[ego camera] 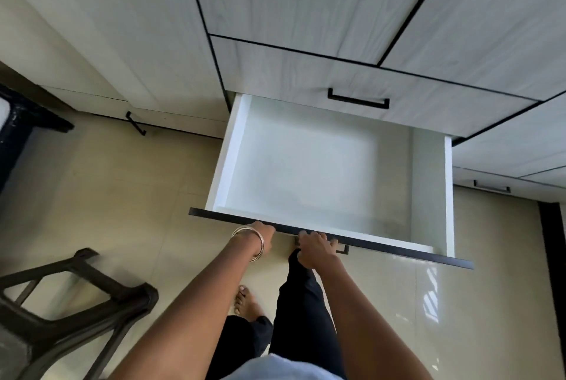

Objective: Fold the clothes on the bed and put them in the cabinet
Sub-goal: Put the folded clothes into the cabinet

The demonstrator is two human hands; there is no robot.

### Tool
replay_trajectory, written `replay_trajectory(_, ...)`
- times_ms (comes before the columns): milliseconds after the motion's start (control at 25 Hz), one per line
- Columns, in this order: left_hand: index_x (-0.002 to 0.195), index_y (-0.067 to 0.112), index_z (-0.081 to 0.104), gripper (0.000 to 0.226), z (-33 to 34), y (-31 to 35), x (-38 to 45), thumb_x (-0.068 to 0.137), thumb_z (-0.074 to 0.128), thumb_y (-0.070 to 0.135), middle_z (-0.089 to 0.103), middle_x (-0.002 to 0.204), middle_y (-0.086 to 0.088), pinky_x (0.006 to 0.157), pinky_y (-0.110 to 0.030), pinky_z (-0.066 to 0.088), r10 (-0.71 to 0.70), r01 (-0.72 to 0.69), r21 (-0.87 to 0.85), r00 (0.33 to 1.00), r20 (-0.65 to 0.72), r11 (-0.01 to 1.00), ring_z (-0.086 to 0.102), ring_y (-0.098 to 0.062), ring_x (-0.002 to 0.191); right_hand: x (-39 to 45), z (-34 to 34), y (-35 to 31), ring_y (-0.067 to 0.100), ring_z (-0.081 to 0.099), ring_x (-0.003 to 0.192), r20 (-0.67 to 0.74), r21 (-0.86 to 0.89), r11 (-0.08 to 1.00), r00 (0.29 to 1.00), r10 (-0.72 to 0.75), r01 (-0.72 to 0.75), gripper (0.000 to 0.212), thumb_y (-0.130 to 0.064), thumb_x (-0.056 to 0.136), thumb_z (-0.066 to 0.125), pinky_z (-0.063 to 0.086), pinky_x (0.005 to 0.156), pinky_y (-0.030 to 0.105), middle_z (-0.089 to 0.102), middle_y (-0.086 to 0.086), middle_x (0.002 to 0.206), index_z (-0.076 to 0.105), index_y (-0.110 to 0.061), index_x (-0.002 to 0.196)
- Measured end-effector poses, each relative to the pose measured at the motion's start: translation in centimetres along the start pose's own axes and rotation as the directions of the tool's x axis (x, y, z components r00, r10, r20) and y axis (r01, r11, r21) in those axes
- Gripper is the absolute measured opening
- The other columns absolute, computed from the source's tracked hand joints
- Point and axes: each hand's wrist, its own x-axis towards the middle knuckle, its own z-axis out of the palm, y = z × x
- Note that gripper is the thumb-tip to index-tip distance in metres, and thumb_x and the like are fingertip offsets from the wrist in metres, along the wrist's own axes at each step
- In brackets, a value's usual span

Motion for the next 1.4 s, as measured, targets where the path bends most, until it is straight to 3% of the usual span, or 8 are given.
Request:
replay_trajectory(80,0.145,0.024,0.038,0.052,-0.8,-1.0,-3.5,0.094,0.047,0.019,0.049,0.138,-0.015,0.097,-0.037,0.047,0.019,-0.023,-0.068,0.998,-0.064,0.997,0.054,-0.032,0.120,-1.8,-1.8,-2.0,0.029,0.045,0.125,-0.101,0.015,0.996,0.991,-0.082,0.084,0.034,-0.014,0.092,0.049,0.029,0.102,0.049,0.055,0.009,0.126,0.050,-0.013,0.126)
replay_trajectory(200,0.132,0.025,0.056,0.040,-1.7,-4.0,-8.0,0.092,0.053,0.021,0.060,0.125,-0.011,0.088,-0.030,0.052,-0.029,-0.078,-0.392,0.965,-0.259,0.917,0.063,-0.028,0.104,-4.0,-4.6,-5.1,0.025,0.053,0.120,-0.231,0.255,0.945,0.962,-0.146,0.204,0.035,-0.019,0.095,0.054,0.038,0.099,0.037,0.065,0.006,0.119,0.055,-0.016,0.130)
replay_trajectory(360,0.117,0.016,0.067,0.028,-5.1,-10.8,-14.5,0.091,0.058,0.009,0.073,0.093,-0.003,0.052,-0.017,0.049,-0.359,-0.345,-0.832,0.781,-0.511,0.434,0.068,-0.016,0.065,-6.2,-11.5,-12.6,0.022,0.068,0.086,-0.505,0.505,0.726,0.842,-0.191,0.467,0.023,-0.007,0.088,0.060,0.052,0.086,0.030,0.072,-0.002,0.085,0.069,-0.013,0.108)
replay_trajectory(480,0.119,0.021,0.062,0.031,-8.9,-18.0,-19.7,0.092,0.057,0.006,0.073,0.088,-0.001,0.050,-0.023,0.045,-0.578,-0.584,-0.802,0.614,-0.538,0.126,0.065,-0.012,0.059,-8.2,-18.5,-21.9,0.016,0.065,0.074,-0.578,0.546,0.558,0.763,-0.289,0.625,0.037,0.007,0.082,0.049,0.051,0.073,0.025,0.068,-0.007,0.079,0.067,-0.013,0.108)
replay_trajectory(600,0.121,0.026,0.056,0.037,-10.5,-25.3,-23.2,0.092,0.056,0.004,0.074,0.085,-0.005,0.051,-0.024,0.043,-0.740,-0.733,-0.679,0.476,-0.475,-0.036,0.065,-0.016,0.061,-8.2,-23.1,-31.1,0.022,0.068,0.075,-0.603,0.491,0.488,0.686,-0.406,0.721,0.030,0.000,0.088,0.055,0.052,0.074,0.029,0.072,0.004,0.088,0.065,-0.016,0.112)
replay_trajectory(720,0.117,0.026,0.058,0.034,-11.4,-32.6,-26.2,0.091,0.057,0.005,0.074,0.080,-0.001,0.054,-0.024,0.044,-0.835,-0.767,-0.637,0.394,-0.384,-0.070,0.065,-0.012,0.058,-7.0,-26.1,-39.0,0.026,0.069,0.077,-0.610,0.421,0.440,0.607,-0.509,0.793,0.023,-0.009,0.091,0.060,0.053,0.076,0.036,0.072,0.007,0.090,0.065,-0.016,0.112)
replay_trajectory(1040,0.112,0.013,0.066,0.026,-11.2,-54.7,-35.3,0.091,0.055,0.004,0.073,0.087,-0.008,0.059,-0.028,0.047,-0.999,-0.809,-0.585,0.045,0.025,-0.051,0.066,-0.021,0.065,-3.0,-31.7,-65.6,0.021,0.068,0.079,-0.433,0.444,0.328,0.520,-0.736,0.834,0.020,-0.020,0.094,0.064,0.051,0.064,0.023,0.069,0.006,0.097,0.065,-0.017,0.113)
replay_trajectory(1400,0.104,0.014,0.067,0.022,-10.9,-73.0,-38.0,0.089,0.054,0.005,0.073,0.089,-0.008,0.057,-0.027,0.045,-0.957,-0.832,-0.533,-0.010,0.290,-0.152,0.065,-0.021,0.064,0.1,-34.6,-90.6,0.014,0.067,0.080,-0.164,0.328,0.288,0.354,-0.921,0.900,0.025,-0.030,0.096,0.062,0.048,0.056,0.017,0.069,0.003,0.093,0.058,-0.016,0.116)
